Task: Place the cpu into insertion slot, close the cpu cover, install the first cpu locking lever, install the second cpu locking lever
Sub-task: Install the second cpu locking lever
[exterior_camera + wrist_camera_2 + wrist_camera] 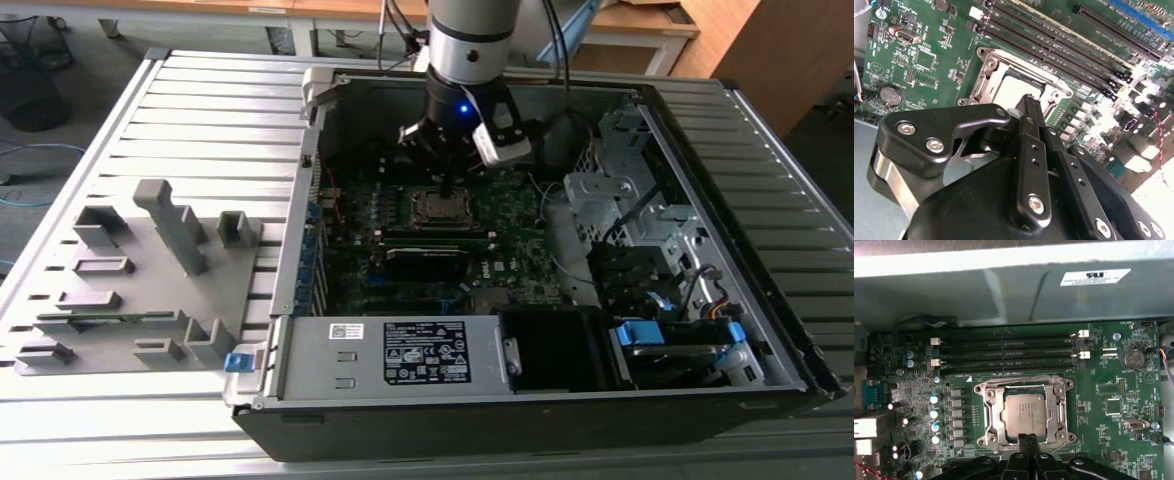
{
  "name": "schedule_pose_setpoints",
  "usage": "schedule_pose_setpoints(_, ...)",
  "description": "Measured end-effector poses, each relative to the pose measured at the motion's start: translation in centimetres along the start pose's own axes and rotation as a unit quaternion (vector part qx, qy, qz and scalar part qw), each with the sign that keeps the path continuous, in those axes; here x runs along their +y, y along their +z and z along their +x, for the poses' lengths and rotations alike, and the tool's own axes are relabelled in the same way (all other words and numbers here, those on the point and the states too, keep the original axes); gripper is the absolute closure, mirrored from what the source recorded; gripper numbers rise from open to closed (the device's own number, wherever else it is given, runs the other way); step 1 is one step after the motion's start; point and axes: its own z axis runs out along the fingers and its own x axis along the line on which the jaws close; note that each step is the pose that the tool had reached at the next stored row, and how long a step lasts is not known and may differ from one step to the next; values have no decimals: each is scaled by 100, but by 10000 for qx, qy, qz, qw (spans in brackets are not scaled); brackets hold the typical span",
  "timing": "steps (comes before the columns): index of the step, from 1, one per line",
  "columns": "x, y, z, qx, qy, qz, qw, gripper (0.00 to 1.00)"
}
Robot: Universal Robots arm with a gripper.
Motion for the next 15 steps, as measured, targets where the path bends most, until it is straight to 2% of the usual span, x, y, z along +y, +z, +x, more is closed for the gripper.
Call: schedule_pose_setpoints(15, -133, 0, -10, 0, 0, 0, 10000, 89)
